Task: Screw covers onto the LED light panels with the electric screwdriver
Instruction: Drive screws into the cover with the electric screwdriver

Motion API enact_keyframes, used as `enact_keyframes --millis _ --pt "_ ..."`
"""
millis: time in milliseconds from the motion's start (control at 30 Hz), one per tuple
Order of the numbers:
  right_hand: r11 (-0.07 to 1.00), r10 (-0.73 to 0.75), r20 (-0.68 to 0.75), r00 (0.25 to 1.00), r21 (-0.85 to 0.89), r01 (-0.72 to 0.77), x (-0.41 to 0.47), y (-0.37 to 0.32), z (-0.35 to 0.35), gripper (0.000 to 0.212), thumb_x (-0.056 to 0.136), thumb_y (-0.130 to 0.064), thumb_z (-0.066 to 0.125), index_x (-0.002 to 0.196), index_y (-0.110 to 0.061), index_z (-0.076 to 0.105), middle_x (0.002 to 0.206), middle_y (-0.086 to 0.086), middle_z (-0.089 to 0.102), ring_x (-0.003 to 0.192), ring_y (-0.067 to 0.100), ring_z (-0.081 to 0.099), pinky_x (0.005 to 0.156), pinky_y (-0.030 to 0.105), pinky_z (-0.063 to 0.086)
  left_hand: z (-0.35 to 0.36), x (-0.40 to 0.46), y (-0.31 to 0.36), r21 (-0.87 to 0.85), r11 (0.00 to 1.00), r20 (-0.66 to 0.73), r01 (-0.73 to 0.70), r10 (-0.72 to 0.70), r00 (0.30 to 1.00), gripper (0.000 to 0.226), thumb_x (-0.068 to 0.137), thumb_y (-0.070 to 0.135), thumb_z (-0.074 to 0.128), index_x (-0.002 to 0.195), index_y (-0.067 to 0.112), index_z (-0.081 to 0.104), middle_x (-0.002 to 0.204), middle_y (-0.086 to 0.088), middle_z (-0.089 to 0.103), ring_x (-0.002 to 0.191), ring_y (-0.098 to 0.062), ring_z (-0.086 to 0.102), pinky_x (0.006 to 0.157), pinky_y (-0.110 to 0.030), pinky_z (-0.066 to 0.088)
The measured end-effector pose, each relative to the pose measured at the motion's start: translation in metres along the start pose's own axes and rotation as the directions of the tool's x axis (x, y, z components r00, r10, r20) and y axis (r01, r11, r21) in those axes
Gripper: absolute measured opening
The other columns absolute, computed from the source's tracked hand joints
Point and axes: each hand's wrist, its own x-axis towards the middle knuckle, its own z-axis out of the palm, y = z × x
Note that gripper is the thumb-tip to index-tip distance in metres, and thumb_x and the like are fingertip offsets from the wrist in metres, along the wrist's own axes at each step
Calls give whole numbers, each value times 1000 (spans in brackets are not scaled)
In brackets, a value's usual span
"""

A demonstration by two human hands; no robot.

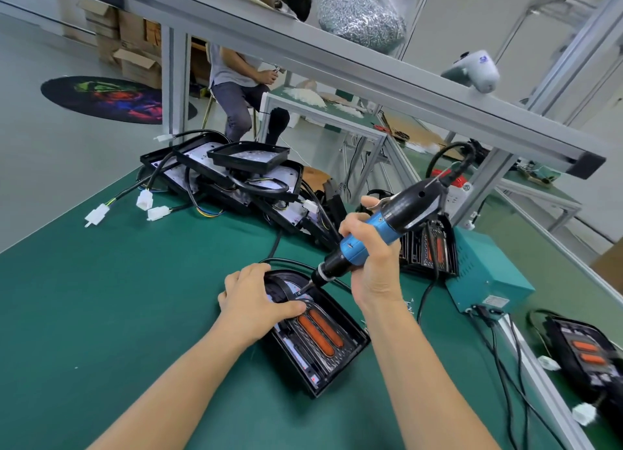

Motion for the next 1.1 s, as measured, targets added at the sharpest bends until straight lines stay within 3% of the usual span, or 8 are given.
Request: enact_keyframes --millis 133,233,333,400,567,733,933,1100 --pt "996 85 130 988 2 -86 6 -8 -10 38 69 -1 63 103 -17 62 75 -3 57 75 15 53 72 24 45 1 -2 2 -10 1000 -8 3 -4 1000 89 67 46 80 141 22 36 142 -2 37 134 -22 23 106 -36 22" --pt "996 83 86 993 25 -85 5 -8 -11 38 69 1 64 102 -18 60 73 -2 55 75 18 50 71 25 46 0 -4 4 -9 1000 -6 11 -11 1000 90 68 47 79 142 23 35 142 -1 37 131 -24 26 106 -37 23" --pt "997 75 37 996 25 -76 4 -7 -9 30 67 -3 66 77 -31 65 70 -3 54 72 18 49 66 26 46 -1 -4 5 -2 1000 -6 21 -21 1000 91 68 48 79 143 23 35 142 -1 37 131 -25 28 106 -37 24" --pt "997 69 32 997 16 -69 3 -8 -9 27 68 -5 66 66 -31 65 71 -3 53 70 18 48 63 25 46 -1 -4 5 7 1000 -6 18 -18 1000 91 67 49 79 143 23 35 142 -1 37 132 -24 27 106 -37 23" --pt "998 53 8 999 40 -53 2 -6 -10 28 68 -4 67 67 -31 61 72 -2 53 68 17 50 66 28 46 -1 -4 5 3 1000 -9 19 -19 1000 91 68 49 78 143 23 35 142 -1 38 132 -24 27 106 -37 23" --pt "997 37 75 997 60 -42 0 -7 -13 31 68 -1 65 68 -32 60 70 -6 54 68 13 50 65 22 48 -1 -7 5 -33 999 -14 12 -12 1000 89 68 47 79 142 23 35 142 0 37 130 -23 27 106 -37 23" --pt "998 34 168 985 54 -43 -1 -9 -15 33 71 4 63 78 -28 58 69 -7 52 69 8 52 65 19 49 0 -8 3 -40 999 -33 -4 3 999 88 68 47 79 141 22 36 141 2 39 130 -20 28 105 -36 23" --pt "996 25 153 988 84 -38 -5 -9 -16 33 73 3 64 96 -20 60 71 -6 53 69 8 53 66 19 49 3 -8 4 -40 999 -57 -2 0 998 87 68 48 79 141 21 38 141 2 40 130 -20 28 105 -37 23"
